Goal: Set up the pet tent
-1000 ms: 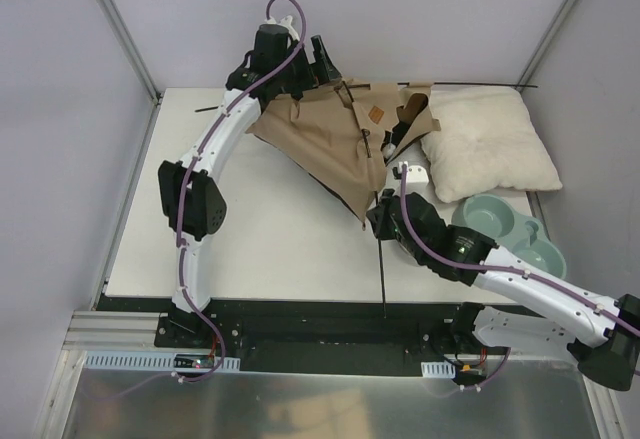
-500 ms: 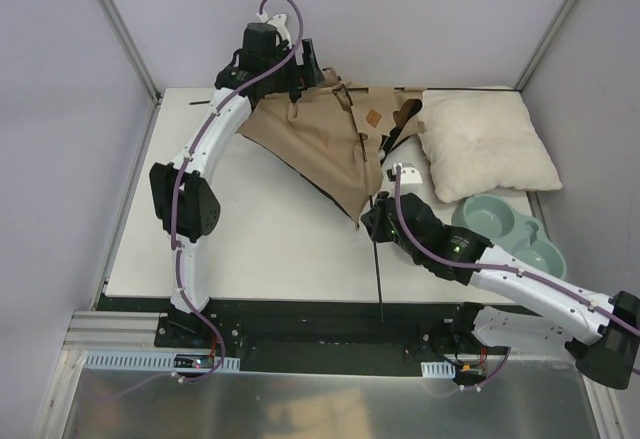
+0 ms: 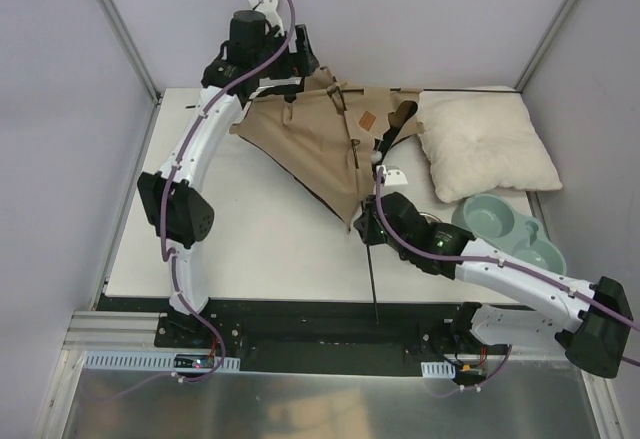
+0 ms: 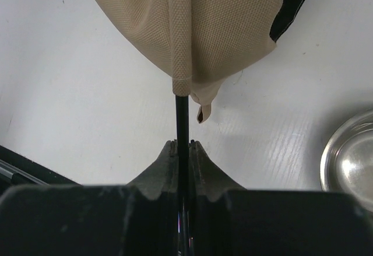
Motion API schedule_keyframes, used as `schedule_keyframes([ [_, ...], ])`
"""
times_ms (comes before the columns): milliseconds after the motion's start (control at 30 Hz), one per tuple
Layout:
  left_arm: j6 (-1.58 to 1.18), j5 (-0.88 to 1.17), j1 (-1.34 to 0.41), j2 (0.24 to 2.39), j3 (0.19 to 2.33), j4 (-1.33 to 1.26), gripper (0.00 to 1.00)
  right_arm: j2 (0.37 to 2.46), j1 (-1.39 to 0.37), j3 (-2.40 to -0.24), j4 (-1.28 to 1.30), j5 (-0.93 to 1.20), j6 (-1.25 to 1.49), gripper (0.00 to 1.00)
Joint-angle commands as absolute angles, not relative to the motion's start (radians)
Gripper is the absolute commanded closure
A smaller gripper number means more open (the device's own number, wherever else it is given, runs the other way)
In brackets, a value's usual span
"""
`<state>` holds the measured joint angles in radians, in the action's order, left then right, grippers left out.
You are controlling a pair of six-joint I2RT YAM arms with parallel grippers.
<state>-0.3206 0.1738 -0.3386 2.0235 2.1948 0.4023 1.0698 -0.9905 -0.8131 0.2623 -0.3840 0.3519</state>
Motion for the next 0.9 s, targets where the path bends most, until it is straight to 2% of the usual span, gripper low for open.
schedule_keyframes([
  [0,-0.316,0.242,-0.336,1.827,2.202,0.341,0.01,1.103,-0.976,-0.885,0.166,-0.388,0.368,1.00],
  [233,-0.448,0.431,-0.337,1.629,1.938,0.337,0.04,1.173,-0.976,-1.057,0.163,-0.416,0.379,1.00],
  [433,-0.589,0.592,-0.362,1.562,1.751,0.298,0.18,1.250,-0.976,-1.147,0.127,-0.370,0.377,1.00],
  [533,-0.597,0.647,-0.390,1.555,1.692,0.290,0.20,1.299,-0.976,-1.195,0.123,-0.345,0.368,1.00],
  [700,-0.610,0.594,-0.408,1.540,1.620,0.284,0.22,1.336,-0.976,-1.221,0.089,-0.319,0.330,1.00],
  [767,-0.620,0.563,-0.408,1.552,1.623,0.284,0.27,1.344,-0.977,-1.220,0.089,-0.308,0.325,1.00],
  [867,-0.640,0.508,-0.408,1.586,1.635,0.285,0.44,1.348,-0.977,-1.212,0.084,-0.285,0.319,1.00],
])
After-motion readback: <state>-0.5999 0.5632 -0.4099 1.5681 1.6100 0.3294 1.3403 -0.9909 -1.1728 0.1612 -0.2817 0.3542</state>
